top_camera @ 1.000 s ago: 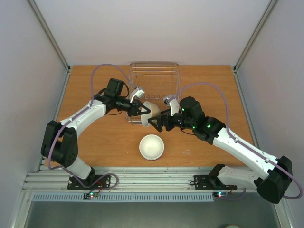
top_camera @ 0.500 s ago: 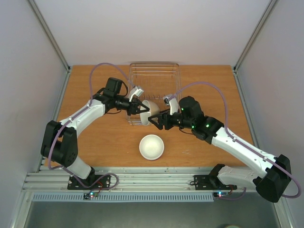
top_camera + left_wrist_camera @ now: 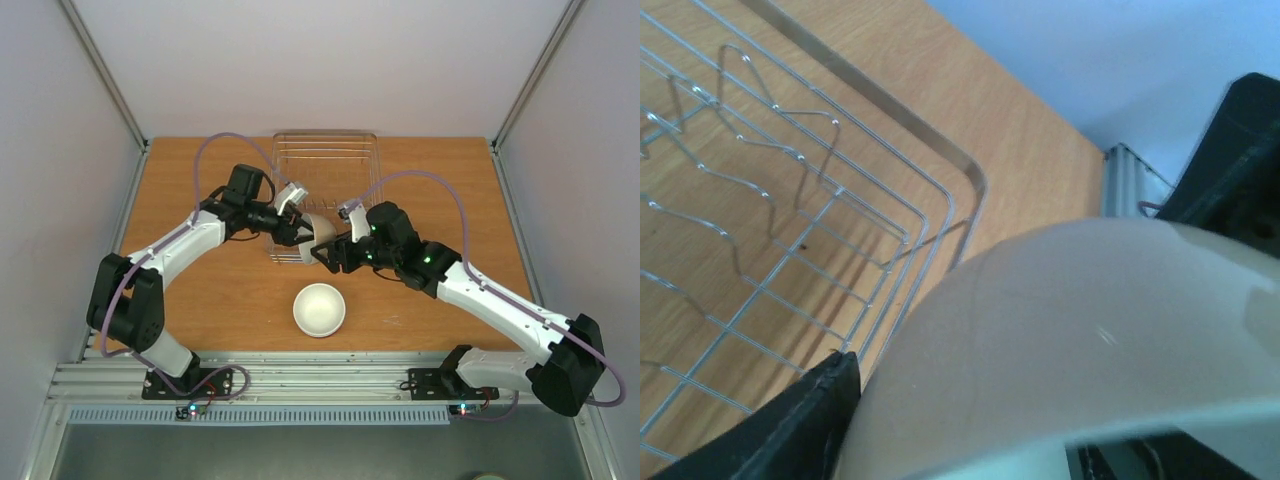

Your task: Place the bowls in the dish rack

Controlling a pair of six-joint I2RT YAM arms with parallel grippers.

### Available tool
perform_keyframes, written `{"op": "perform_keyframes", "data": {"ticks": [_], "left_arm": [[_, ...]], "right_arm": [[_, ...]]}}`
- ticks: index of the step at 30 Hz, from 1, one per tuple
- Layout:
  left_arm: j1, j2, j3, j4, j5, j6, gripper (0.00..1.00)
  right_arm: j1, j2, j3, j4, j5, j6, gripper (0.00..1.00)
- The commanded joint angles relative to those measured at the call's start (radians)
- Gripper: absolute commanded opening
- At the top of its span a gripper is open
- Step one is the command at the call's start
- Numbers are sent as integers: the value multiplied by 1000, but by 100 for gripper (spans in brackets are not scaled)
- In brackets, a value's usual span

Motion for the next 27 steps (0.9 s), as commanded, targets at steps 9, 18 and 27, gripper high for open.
{"op": "perform_keyframes", "data": {"ticks": [9, 18, 27], "left_arm": [[-19, -20, 12, 73, -419, -41, 64], [-19, -18, 12, 78, -625, -15, 65], [-19, 1, 2, 85, -586, -9, 65]], "right_arm": [[2, 144, 229, -250, 629, -177, 1], [1, 269, 310, -316, 766, -239, 1], [1, 398, 350, -280, 851, -291, 1]]}}
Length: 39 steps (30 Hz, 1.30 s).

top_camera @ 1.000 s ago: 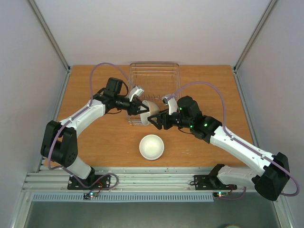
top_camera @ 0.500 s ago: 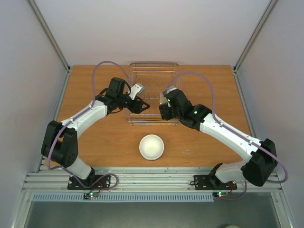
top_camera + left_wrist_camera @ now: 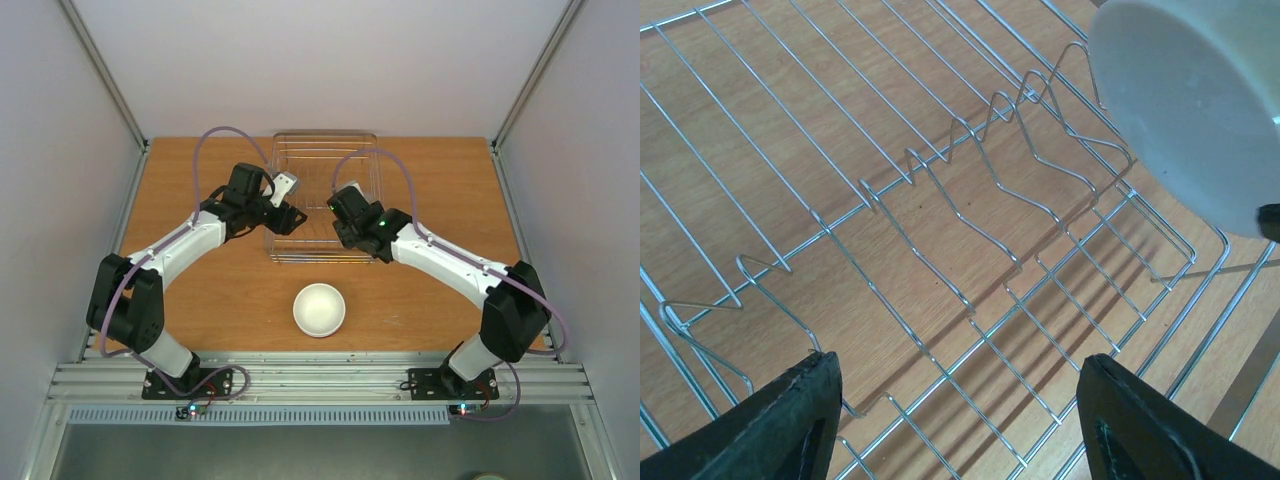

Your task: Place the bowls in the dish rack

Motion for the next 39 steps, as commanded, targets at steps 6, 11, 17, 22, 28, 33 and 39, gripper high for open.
{"op": "perform_keyframes", "data": {"ticks": [6, 11, 17, 22, 28, 33, 39], "left_arm": [[-1, 2, -1, 40, 0, 21, 65], [-1, 6, -3, 40, 12, 23, 65], [-1, 15, -3, 41, 21, 23, 65], [-1, 19, -4, 39, 24, 27, 65], [-1, 23, -4, 40, 29, 29, 65], [-1, 28, -6, 39, 33, 32, 65], [-1, 33, -2, 35, 21, 35, 64]], "right_arm": [[0, 110, 84, 82, 98, -63, 1], [-27, 143, 90, 110, 87, -54, 1], [-37, 200, 121, 119, 103, -63, 4], [-36, 223, 134, 128, 94, -75, 47], [-37, 218, 121, 150, 81, -79, 97], [-37, 149, 76, 214, 46, -112, 99], [-38, -17, 15, 197, -56, -75, 99]]}}
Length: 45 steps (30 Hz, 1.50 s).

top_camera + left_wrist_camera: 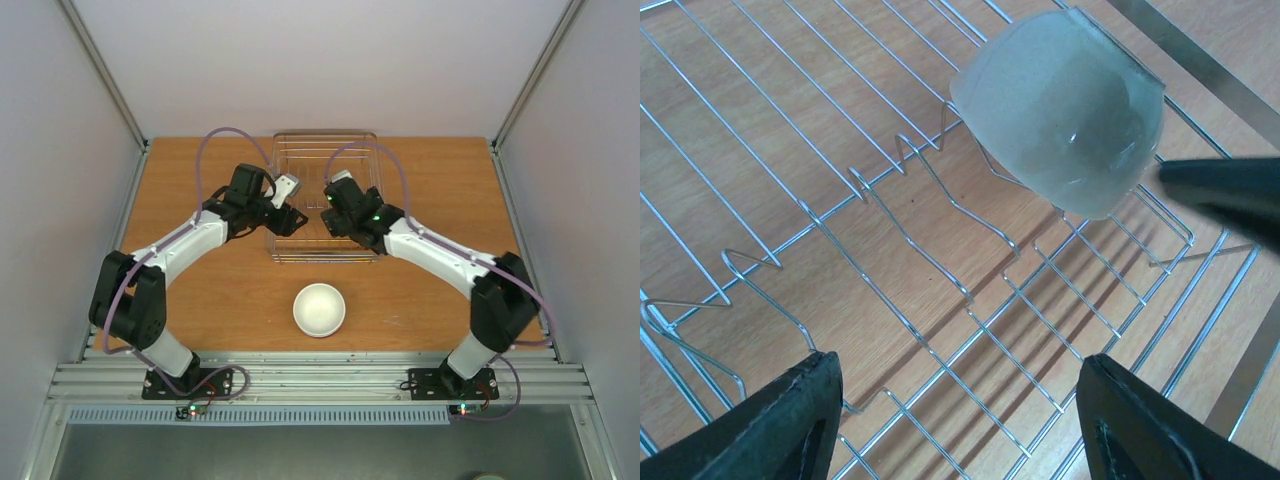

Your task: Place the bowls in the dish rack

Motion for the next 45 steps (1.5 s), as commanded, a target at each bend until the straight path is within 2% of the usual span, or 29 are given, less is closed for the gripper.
{"op": "perform_keyframes", "data": {"ticks": [1, 4, 7, 9, 11, 14, 18, 27, 39, 45], "left_arm": [[-1, 16, -1, 33, 3, 18, 64], [-1, 19, 2, 28, 10, 21, 64], [-2, 26, 7, 19, 19, 24, 64], [-3, 30, 8, 16, 25, 28, 64], [-2, 37, 9, 16, 28, 28, 64], [-5, 46, 16, 7, 30, 28, 63], [-10, 50, 17, 3, 32, 29, 63], [-18, 52, 21, -6, 35, 32, 63], [-18, 56, 18, -6, 59, 32, 64], [-18, 57, 19, -4, 62, 33, 64]], "right_arm": [[-6, -193, -37, -11, -99, 41, 98], [-5, -298, -42, -130, -264, 97, 98], [0, -379, -55, -254, -426, 153, 92], [9, -435, -92, -302, -480, 187, 83], [20, -478, -142, -329, -544, 222, 69], [49, -501, -197, -369, -601, 253, 58], [133, -473, -244, -381, -583, 282, 50], [254, -386, -265, -333, -539, 354, 45], [289, -308, -280, -320, -483, 370, 41], [294, -306, -271, -336, -460, 373, 35]]}}
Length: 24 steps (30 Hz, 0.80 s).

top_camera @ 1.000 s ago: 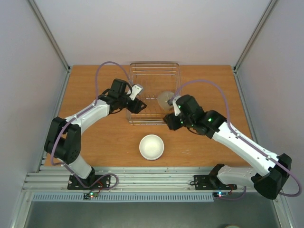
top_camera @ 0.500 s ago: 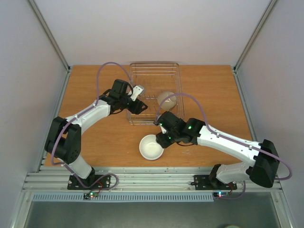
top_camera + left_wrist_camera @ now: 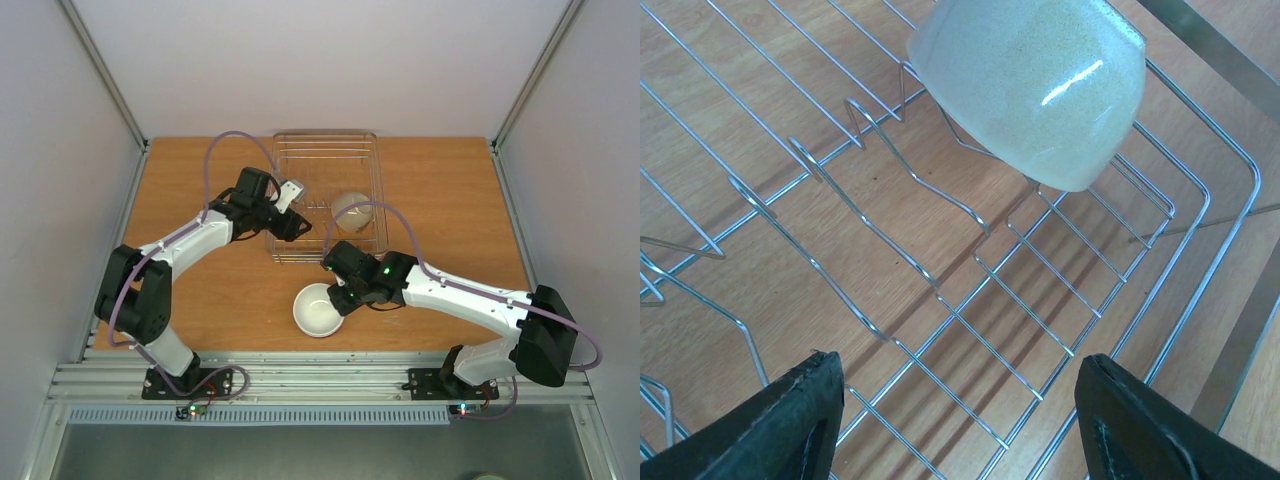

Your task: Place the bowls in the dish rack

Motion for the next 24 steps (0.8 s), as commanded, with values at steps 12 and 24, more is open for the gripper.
{"op": "perform_keyframes", "data": {"ticks": [12, 24], "left_arm": [[-4, 15, 30, -6, 18, 18, 66], [-20, -112, 150, -259, 58, 158, 71]], "right_arm": [[24, 9, 37, -48, 76, -8, 1], [36, -121, 215, -160, 137, -85, 1]]}}
